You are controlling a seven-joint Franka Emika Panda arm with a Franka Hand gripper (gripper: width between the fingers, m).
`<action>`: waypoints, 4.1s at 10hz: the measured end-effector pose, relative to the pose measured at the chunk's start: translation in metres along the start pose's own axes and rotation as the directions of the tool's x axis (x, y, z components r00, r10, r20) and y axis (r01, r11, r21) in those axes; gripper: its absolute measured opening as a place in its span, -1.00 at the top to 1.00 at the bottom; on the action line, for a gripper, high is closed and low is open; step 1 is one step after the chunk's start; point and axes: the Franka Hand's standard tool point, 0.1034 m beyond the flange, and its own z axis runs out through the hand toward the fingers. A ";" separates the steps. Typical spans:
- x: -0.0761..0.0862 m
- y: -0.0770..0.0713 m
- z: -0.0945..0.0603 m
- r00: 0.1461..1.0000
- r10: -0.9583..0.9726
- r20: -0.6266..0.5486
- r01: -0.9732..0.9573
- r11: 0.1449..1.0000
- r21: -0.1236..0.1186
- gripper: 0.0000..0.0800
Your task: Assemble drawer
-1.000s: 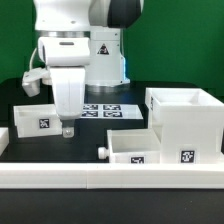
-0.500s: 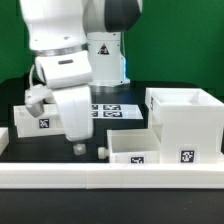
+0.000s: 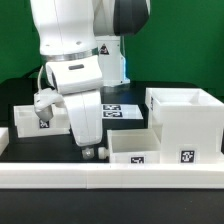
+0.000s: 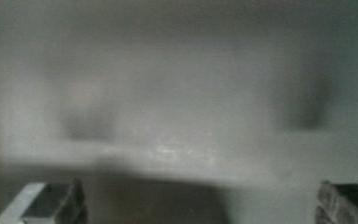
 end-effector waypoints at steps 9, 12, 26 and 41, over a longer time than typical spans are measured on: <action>0.049 0.031 -0.003 0.993 -0.116 0.008 0.116 0.993 -0.004 -0.62; 0.046 0.030 -0.003 0.994 -0.112 0.009 0.112 0.994 -0.003 -0.62; 0.036 0.030 -0.022 0.994 -0.109 0.019 0.108 0.994 0.025 -0.62; -0.021 -0.092 -0.060 0.973 0.210 0.097 -0.189 0.963 -0.193 -0.62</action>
Offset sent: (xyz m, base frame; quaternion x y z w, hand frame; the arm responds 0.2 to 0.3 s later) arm 0.0196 0.0281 0.0099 -0.0119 0.0004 -0.0482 0.9988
